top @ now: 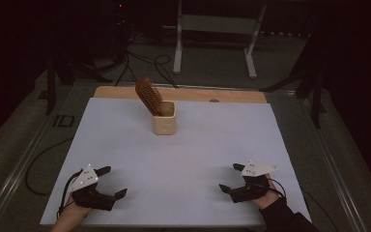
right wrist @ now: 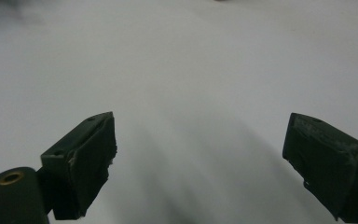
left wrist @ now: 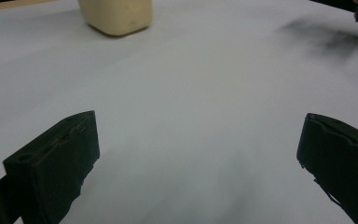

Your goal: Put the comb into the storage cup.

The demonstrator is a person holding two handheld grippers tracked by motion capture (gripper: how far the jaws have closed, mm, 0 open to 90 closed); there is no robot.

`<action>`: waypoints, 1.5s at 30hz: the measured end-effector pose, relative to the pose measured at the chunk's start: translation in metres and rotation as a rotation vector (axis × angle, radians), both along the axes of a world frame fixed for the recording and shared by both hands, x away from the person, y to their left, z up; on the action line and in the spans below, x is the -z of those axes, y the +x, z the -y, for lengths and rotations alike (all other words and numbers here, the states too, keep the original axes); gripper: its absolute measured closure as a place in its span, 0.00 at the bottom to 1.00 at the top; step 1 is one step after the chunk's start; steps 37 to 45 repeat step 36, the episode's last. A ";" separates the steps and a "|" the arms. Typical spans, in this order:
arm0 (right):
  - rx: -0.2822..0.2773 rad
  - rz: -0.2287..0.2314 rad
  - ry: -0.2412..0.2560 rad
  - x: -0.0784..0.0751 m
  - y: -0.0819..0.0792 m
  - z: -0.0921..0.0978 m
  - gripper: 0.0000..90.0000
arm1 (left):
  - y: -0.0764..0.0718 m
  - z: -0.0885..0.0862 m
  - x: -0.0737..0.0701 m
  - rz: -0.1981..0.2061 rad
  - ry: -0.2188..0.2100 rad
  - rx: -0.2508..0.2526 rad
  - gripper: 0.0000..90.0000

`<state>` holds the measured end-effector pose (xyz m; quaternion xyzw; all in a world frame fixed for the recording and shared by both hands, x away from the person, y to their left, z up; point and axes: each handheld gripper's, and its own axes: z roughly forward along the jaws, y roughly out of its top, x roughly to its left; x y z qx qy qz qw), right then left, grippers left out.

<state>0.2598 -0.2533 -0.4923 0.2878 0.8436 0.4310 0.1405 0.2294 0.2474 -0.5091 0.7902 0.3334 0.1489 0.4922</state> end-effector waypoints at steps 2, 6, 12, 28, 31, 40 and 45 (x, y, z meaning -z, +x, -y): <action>0.005 -0.003 -0.004 0.000 0.000 0.000 0.11 | -0.002 -0.001 0.004 -0.009 -0.008 -0.011 0.00; 0.004 0.006 -0.011 0.000 0.001 0.000 0.11 | -0.004 0.001 0.009 -0.006 0.028 -0.015 0.00; 0.001 0.006 -0.006 0.001 0.001 0.000 0.11 | -0.004 -0.002 0.008 0.007 0.028 -0.020 0.00; -0.001 0.000 -0.030 0.005 0.004 -0.001 0.11 | -0.005 -0.011 0.005 0.033 -0.006 -0.097 0.00; -0.004 -0.002 -0.036 0.006 0.003 -0.002 0.11 | -0.005 -0.011 0.005 0.035 -0.008 -0.101 0.00; -0.006 0.001 -0.035 0.006 0.003 -0.003 0.11 | -0.005 -0.011 0.005 0.034 -0.004 -0.104 0.00; -0.006 0.001 -0.035 0.006 0.003 -0.003 0.11 | -0.005 -0.011 0.005 0.034 -0.004 -0.104 0.00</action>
